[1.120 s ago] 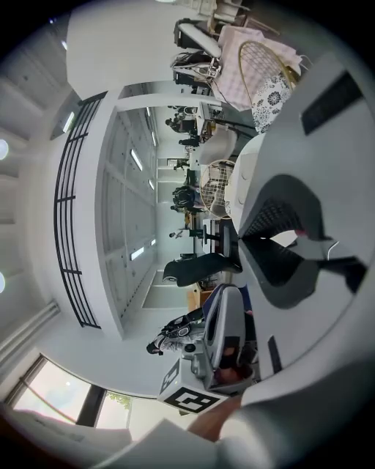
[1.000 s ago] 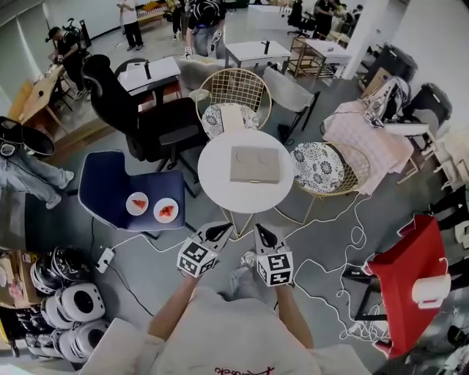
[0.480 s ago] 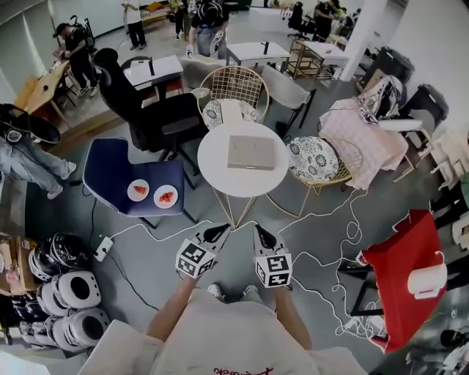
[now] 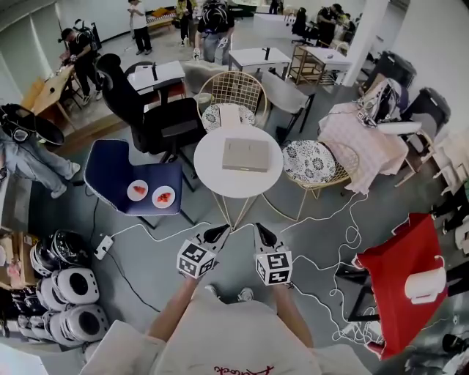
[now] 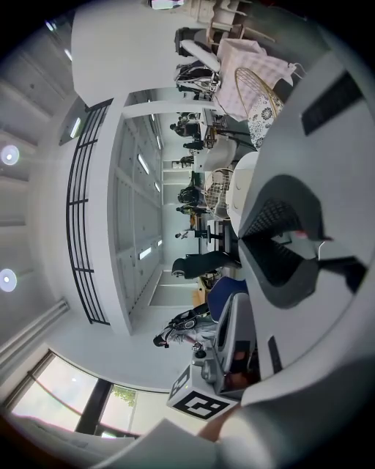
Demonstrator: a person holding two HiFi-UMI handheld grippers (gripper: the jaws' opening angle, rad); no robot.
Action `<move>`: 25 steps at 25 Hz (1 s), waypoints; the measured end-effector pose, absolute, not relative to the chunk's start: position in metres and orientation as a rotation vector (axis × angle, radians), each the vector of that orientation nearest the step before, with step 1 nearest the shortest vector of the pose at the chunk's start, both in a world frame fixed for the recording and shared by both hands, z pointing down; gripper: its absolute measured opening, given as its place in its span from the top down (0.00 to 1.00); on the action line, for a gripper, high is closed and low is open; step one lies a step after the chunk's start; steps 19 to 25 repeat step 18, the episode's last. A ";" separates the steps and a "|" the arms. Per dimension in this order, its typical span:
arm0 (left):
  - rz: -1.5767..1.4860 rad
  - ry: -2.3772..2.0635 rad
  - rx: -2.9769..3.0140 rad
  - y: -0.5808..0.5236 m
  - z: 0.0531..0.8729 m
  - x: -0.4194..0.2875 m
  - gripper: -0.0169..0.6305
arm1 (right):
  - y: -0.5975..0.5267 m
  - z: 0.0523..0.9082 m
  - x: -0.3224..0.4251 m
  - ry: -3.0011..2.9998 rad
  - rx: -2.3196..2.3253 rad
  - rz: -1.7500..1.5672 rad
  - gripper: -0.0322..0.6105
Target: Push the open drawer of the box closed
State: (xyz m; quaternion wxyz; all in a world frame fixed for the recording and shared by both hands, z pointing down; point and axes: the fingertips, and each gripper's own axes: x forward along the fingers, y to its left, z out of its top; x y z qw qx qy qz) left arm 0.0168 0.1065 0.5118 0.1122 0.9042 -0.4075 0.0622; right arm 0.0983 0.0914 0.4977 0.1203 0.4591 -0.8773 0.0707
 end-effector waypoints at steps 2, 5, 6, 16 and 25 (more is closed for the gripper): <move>0.187 -1.198 2.653 0.106 0.513 0.020 0.96 | 0.090 0.499 0.101 -2.564 1.333 0.203 0.93; 0.190 -1.203 2.656 0.104 0.512 0.024 0.96 | 0.087 0.499 0.105 -2.564 1.328 0.202 0.93; 0.192 -1.204 2.656 0.103 0.512 0.026 0.96 | 0.086 0.499 0.107 -2.564 1.328 0.202 0.93; 0.210 -1.193 2.664 0.099 0.514 0.031 0.96 | 0.081 0.499 0.106 -2.562 1.289 0.168 0.93; 0.216 -1.191 2.665 0.099 0.516 0.032 0.96 | 0.082 0.501 0.106 -2.557 1.284 0.162 0.93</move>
